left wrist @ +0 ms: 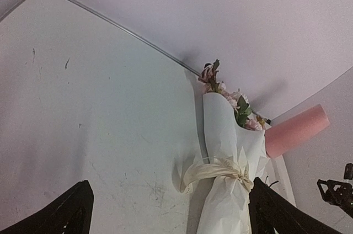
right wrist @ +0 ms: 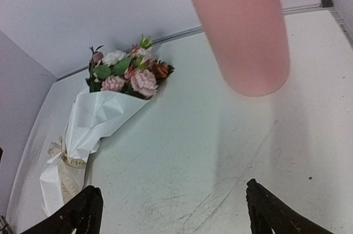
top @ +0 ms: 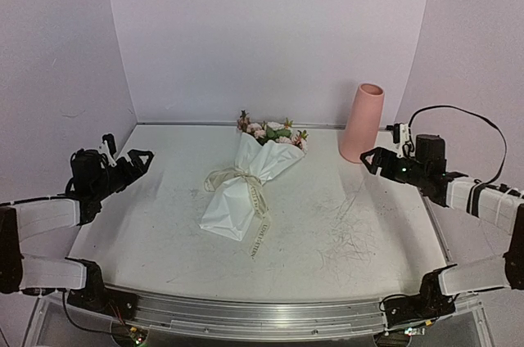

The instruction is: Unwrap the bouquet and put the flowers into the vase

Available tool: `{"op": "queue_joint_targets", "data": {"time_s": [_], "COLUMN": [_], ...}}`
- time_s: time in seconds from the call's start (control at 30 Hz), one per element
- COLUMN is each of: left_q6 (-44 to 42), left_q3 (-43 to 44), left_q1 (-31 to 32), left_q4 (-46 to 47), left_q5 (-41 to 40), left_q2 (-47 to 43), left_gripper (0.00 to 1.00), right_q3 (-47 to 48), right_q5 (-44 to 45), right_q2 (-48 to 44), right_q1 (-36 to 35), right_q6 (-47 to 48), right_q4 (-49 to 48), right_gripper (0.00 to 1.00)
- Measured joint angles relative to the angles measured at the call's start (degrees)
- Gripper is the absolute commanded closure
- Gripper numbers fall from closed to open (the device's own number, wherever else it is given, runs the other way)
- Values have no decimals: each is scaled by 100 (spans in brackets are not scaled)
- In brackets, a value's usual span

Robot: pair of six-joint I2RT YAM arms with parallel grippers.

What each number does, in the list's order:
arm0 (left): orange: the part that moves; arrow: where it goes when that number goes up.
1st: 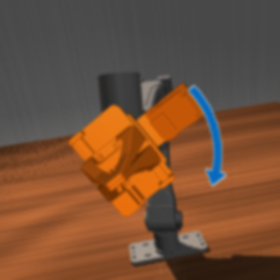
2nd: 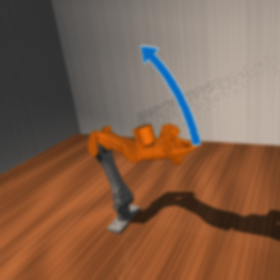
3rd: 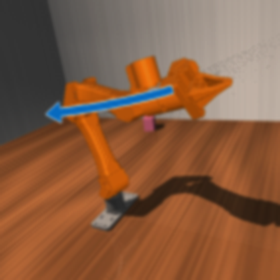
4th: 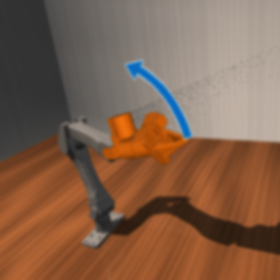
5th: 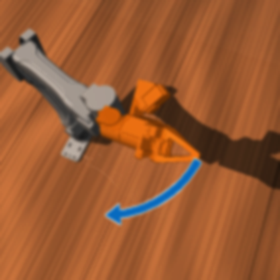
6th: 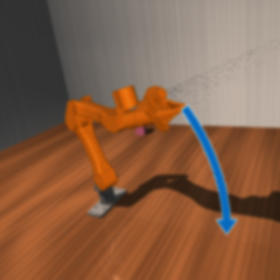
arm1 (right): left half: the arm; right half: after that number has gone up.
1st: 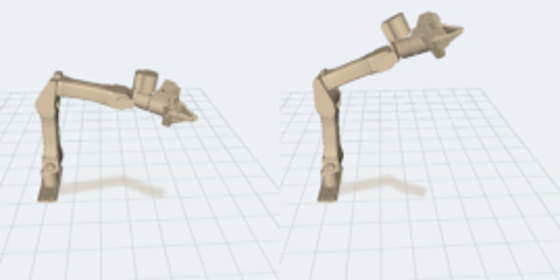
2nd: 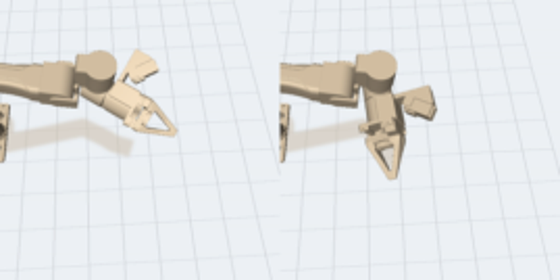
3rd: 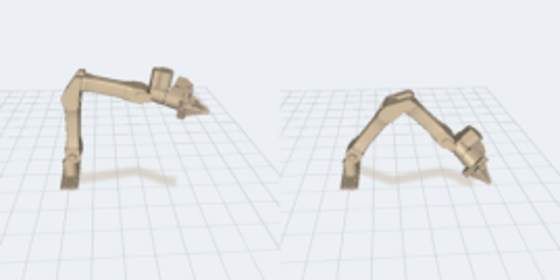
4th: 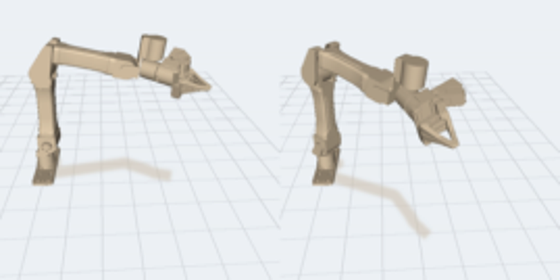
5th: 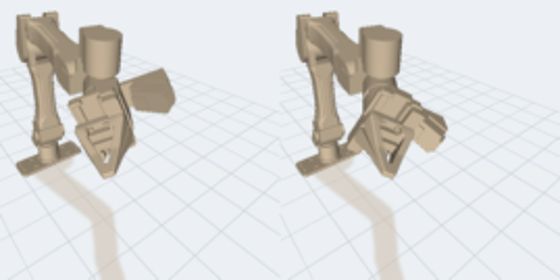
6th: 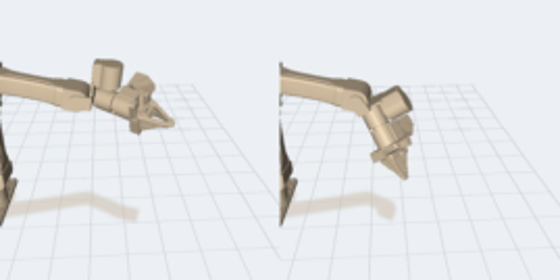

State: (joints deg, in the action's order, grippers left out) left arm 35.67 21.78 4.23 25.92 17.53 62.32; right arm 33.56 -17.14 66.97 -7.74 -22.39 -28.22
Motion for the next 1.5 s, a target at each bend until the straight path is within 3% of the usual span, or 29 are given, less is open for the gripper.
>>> {"op": "queue_joint_targets", "data": {"time_s": [0.33, 0.57, 0.8, 1.2, 1.5], "left_q6": [-109, -218, -368, -479, -565], "left_q3": [321, 453, 453, 453, 453], "left_q1": [2, 160, 434, 485, 485], "left_q4": [-41, -42, -41, -41, -41], "left_q5": [620, 1192, 1410, 1533, 1558], "left_q2": [886, 1258, 1334, 1384, 1384], "left_gripper": [2, 3, 4, 5, 5], "right_q3": [869, 1300, 1727, 2364, 2426], "right_q5": [126, 272, 583, 1294, 1662], "right_q2": [1566, 2544, 3287, 4214, 4309], "right_q1": [-2253, -3318, -3851, -4206, -4206], "right_q6": [362, 704, 1004, 1212, 1285], "right_q4": [-199, -257, -198, 31, 82], "right_gripper": [30, 40, 47, 69, 64]}}
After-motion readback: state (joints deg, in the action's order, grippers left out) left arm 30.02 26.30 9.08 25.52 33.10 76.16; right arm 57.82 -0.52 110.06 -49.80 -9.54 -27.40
